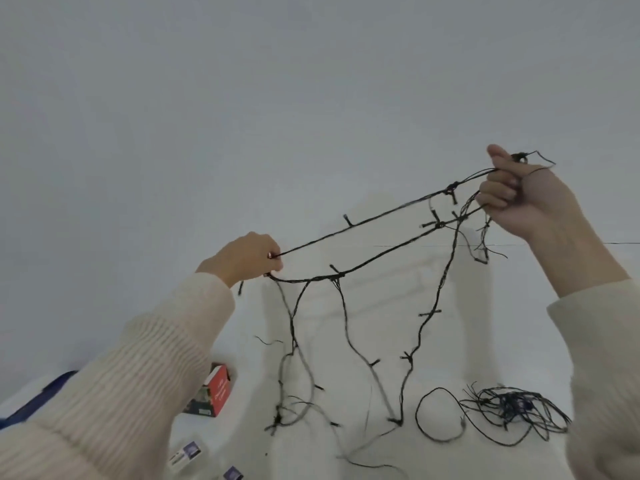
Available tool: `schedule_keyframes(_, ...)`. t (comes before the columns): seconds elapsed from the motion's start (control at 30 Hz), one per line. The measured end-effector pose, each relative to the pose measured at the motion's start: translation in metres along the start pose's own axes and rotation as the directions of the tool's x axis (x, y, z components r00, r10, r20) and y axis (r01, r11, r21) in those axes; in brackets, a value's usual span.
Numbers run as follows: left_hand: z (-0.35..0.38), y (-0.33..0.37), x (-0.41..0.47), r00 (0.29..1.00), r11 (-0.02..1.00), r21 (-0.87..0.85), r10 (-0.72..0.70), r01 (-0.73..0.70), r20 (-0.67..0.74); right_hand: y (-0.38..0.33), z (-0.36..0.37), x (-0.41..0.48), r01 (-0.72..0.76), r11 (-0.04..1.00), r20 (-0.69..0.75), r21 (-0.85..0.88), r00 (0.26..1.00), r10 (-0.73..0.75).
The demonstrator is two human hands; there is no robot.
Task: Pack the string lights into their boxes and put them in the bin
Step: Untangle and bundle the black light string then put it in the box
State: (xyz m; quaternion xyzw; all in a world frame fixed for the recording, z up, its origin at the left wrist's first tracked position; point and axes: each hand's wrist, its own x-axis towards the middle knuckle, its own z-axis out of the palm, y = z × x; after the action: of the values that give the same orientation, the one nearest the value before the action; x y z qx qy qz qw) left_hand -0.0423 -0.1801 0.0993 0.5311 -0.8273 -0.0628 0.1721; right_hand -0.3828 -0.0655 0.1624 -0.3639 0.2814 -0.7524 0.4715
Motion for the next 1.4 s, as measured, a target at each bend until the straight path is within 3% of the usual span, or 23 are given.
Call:
schedule_keyframes(0.1, 0.001, -0.003, 0.000, 0.995, 0.979, -0.205, -0.040, 0.020, -0.096, 0.001, -0.010, 0.001, 0.031, 0.999, -0.029, 0.029, 0.999, -0.031)
schedule_keyframes(0.17, 0.002, -0.003, 0.000, 0.985, 0.975, -0.221, -0.052, 0.014, -0.166, 0.001, -0.015, 0.002, 0.055, 0.997, -0.064, 0.047, 0.997, -0.052)
schedule_keyframes(0.3, 0.005, -0.005, -0.002, 0.978, 0.954, -0.299, -0.069, 0.007, -0.196, 0.003, -0.022, 0.006, 0.115, 0.992, -0.164, 0.053, 0.981, -0.105)
schedule_keyframes(0.37, 0.002, -0.003, -0.005, 0.986, 0.907, -0.421, -0.089, 0.022, -0.139, 0.006, -0.027, 0.006, 0.096, 0.992, -0.194, -0.087, 0.975, -0.111)
schedule_keyframes(0.43, -0.007, 0.004, -0.006, 0.996, 0.762, -0.644, -0.092, 0.076, 0.010, 0.009, -0.025, 0.002, 0.041, 0.935, -0.159, -0.353, 0.982, -0.103)
schedule_keyframes(0.5, -0.018, 0.021, -0.009, 0.988, 0.556, -0.816, -0.077, 0.157, 0.138, 0.013, -0.014, -0.007, -0.020, 0.820, -0.036, -0.571, 0.999, 0.000)
schedule_keyframes(0.6, -0.037, 0.053, -0.007, 0.971, 0.318, -0.919, -0.026, 0.234, 0.238, 0.021, 0.012, -0.020, -0.033, 0.683, 0.101, -0.730, 0.983, 0.155)
schedule_keyframes(0.7, -0.057, 0.084, -0.011, 0.963, 0.040, -0.975, 0.158, 0.217, 0.220, 0.027, 0.034, -0.027, 0.012, 0.634, 0.166, -0.773, 0.969, 0.185)
schedule_keyframes(0.77, -0.067, 0.096, -0.014, 0.959, -0.051, -0.990, 0.261, 0.129, 0.112, 0.027, 0.042, -0.028, 0.035, 0.634, 0.198, -0.773, 0.962, 0.187)
schedule_keyframes(0.8, -0.070, 0.100, -0.014, 0.957, 0.005, -0.998, 0.285, 0.064, 0.063, 0.026, 0.044, -0.029, 0.045, 0.645, 0.208, -0.763, 0.962, 0.178)
schedule_keyframes(0.9, -0.074, 0.108, -0.012, 0.965, 0.491, -0.853, 0.256, -0.177, -0.053, 0.025, 0.048, -0.030, 0.057, 0.602, 0.205, -0.796, 0.962, 0.179)
schedule_keyframes(0.93, -0.076, 0.110, -0.012, 0.969, 0.543, -0.815, 0.231, -0.203, -0.087, 0.026, 0.048, -0.031, 0.052, 0.544, 0.188, -0.837, 0.962, 0.197)
schedule_keyframes(1.0, -0.078, 0.115, -0.014, 0.970, 0.497, -0.845, 0.224, -0.198, -0.095, 0.030, 0.049, -0.032, 0.039, 0.504, 0.154, -0.863, 0.970, 0.190)
schedule_keyframes(1.17, -0.078, 0.122, -0.014, 0.944, 0.325, -0.941, 0.329, -0.093, 0.020, 0.035, 0.057, -0.028, 0.063, 0.750, 0.147, -0.659, 0.988, 0.046)
schedule_keyframes(1.27, -0.076, 0.125, -0.011, 0.929, 0.242, -0.963, 0.370, -0.115, -0.018, 0.047, 0.066, -0.030, 0.042, 0.824, 0.214, -0.565, 0.972, 0.097)
schedule_keyframes(1.4, -0.078, 0.127, -0.007, 0.955, 0.162, -0.969, 0.260, -0.187, -0.141, 0.066, 0.069, -0.036, -0.050, 0.832, 0.251, -0.553, 0.942, 0.223)
